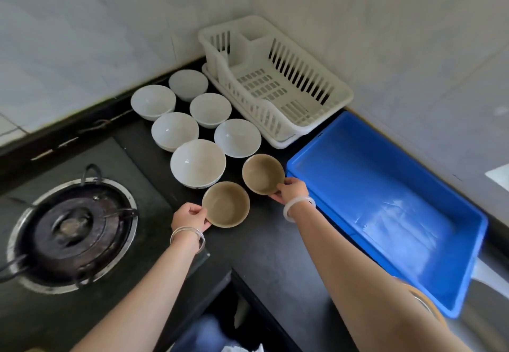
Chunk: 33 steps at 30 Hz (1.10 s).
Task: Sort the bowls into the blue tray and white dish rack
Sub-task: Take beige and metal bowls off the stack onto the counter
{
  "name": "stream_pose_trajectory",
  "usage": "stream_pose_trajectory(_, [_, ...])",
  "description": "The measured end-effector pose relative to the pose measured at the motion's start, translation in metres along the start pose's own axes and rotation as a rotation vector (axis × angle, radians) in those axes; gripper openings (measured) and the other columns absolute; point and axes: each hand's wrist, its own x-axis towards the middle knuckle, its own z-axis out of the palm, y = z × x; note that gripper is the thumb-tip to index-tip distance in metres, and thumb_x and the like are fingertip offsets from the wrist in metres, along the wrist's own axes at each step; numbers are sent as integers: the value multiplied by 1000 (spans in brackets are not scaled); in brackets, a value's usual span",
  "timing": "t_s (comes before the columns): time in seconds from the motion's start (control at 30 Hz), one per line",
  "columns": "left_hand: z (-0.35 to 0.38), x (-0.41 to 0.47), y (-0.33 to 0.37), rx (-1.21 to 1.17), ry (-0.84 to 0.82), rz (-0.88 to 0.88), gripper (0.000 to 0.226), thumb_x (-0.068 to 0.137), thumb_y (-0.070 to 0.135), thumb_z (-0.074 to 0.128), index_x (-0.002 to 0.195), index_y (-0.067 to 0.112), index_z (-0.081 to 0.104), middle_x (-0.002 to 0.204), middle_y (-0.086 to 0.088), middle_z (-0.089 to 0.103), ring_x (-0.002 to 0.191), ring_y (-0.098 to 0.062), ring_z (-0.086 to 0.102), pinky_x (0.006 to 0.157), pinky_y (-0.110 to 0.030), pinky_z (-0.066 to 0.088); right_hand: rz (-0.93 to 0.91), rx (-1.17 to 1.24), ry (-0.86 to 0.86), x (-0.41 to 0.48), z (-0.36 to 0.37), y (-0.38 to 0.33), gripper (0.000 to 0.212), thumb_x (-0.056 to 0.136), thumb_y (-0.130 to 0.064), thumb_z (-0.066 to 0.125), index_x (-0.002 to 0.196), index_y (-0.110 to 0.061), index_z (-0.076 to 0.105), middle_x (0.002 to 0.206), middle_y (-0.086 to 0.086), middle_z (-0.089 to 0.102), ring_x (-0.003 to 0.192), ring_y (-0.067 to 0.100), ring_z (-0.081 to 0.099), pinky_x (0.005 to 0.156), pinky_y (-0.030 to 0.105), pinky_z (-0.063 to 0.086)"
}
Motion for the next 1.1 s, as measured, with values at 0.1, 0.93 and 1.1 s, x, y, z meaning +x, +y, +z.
stream_pose_trajectory(0.1, [1,1,1,-12,7,-7,19,83,-4,58,69,8,54,90,-19,60,82,-34,60,77,-40,54,22,-18,0,3,4,0,39,91,0,51,129,-9,49,124,17,57,102,31,62,65,29,56])
stream_pose_trajectory(0.93, [-3,-17,10,338,73,285,30,86,8,55,114,10,64,118,-9,66,110,-27,60,96,-35,45,-110,-196,-119,-32,-32,0,37,96,-20,48,133,-21,46,119,4,60,86,19,67,74,29,56])
stream_pose_trajectory(1.1, [22,-59,20,416,-46,453,22,89,12,53,108,14,65,111,-4,66,101,-21,61,86,-28,45,-352,-301,-53,-77,-95,17,23,96,-26,44,112,-22,60,99,-3,68,77,13,67,73,27,54])
